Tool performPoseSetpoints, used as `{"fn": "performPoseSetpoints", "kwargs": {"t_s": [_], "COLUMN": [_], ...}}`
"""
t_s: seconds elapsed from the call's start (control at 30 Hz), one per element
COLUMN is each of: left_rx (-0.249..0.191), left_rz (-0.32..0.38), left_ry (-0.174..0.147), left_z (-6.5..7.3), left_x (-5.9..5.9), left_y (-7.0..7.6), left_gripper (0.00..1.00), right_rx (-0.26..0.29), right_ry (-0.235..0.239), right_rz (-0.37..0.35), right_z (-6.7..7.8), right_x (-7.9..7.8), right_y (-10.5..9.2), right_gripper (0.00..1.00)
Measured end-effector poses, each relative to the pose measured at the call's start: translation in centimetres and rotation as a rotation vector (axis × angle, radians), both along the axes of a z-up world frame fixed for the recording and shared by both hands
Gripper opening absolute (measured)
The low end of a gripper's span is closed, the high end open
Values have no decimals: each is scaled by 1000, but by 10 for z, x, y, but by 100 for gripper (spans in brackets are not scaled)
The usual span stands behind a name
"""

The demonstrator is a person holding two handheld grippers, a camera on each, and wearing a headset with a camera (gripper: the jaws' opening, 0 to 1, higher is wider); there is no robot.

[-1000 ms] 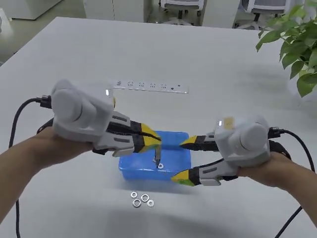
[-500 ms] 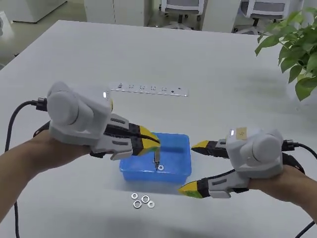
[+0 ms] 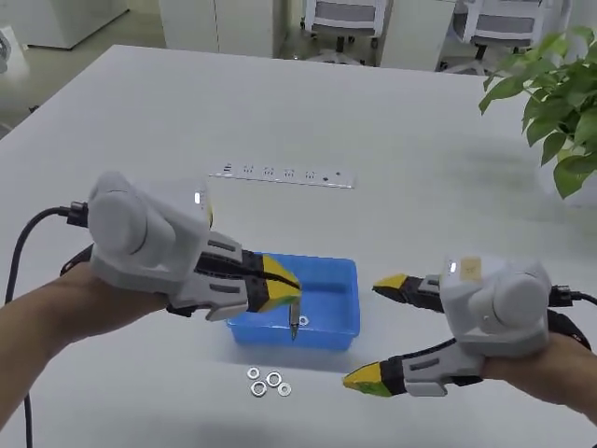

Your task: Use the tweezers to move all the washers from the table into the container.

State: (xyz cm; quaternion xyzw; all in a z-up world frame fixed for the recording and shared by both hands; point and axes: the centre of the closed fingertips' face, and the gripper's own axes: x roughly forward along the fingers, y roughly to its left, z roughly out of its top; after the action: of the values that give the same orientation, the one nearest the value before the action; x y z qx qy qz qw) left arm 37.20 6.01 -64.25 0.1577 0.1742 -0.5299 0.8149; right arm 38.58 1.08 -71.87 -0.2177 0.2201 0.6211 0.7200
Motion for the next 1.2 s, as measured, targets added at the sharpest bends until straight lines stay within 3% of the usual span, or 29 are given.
{"fn": "performPoseSetpoints", "kwargs": {"t_s": [0.73,1.2], "left_rx": [20,29], "left_rz": [-26,-25], "left_ry": [50,77], "left_z": [-24,-40], "left_x": [-21,-25], "left_y": [-9,-6], "left_gripper": [5,5], "right_rx": [-12,-16], "right_ry": [18,25], "right_rz": [-2,3], "right_z": [-9,-12], "right_x": [-11,-14], "right_y": [-8,-7], "right_gripper": [81,81]}}
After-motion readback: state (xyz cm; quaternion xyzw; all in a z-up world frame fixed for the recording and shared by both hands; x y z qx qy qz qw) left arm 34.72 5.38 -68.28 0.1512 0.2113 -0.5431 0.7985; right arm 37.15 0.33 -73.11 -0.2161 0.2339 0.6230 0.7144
